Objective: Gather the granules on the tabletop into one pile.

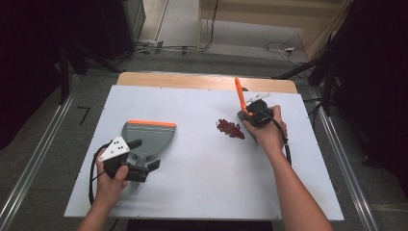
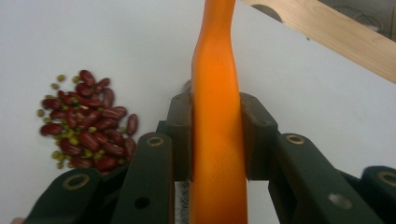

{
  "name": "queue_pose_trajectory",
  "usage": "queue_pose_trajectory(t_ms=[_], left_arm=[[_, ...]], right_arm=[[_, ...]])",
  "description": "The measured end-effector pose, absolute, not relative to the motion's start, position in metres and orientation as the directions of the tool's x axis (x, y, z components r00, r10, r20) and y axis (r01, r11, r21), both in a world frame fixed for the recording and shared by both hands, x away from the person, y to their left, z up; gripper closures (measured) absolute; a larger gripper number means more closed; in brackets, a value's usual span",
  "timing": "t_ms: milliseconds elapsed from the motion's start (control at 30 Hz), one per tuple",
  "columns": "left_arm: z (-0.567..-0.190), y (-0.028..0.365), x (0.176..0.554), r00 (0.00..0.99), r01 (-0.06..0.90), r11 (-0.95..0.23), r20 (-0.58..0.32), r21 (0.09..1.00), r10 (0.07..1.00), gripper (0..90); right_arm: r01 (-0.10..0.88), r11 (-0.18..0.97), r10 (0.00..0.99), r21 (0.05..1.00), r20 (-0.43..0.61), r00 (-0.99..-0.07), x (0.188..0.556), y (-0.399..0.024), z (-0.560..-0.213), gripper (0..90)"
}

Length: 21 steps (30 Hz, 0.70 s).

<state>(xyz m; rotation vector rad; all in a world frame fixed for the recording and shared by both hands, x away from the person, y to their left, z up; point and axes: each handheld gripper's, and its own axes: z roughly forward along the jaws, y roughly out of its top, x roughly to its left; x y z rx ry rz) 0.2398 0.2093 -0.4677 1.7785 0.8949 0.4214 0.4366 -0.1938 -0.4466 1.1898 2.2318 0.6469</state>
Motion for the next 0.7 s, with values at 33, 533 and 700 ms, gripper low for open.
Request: queue_pose_trajectory(t_ms=[33, 533, 700], left_arm=[[-0.468, 0.21, 0.24, 0.659, 0.371, -0.168, -0.131, 0.913, 0.741, 0.0], [-0.467, 0.21, 0.24, 0.657, 0.369, -0.164, -0.132, 0.915, 0.742, 0.0], [-0.467, 0.21, 0.239, 0.656, 0.365, -0.164, -0.128, 0.916, 0.744, 0.0]], right_arm=[[0.597, 0.509, 0.845, 0.621, -0.227, -0.484, 0.436, -0.192, -0.446, 68.0], [0.564, 0.483, 0.839, 0.67, -0.17, -0.516, 0.422, -0.198, -0.43, 67.9], [0.565, 0.421, 0.851, 0.71, -0.094, -0.516, 0.403, -0.213, -0.42, 67.9]])
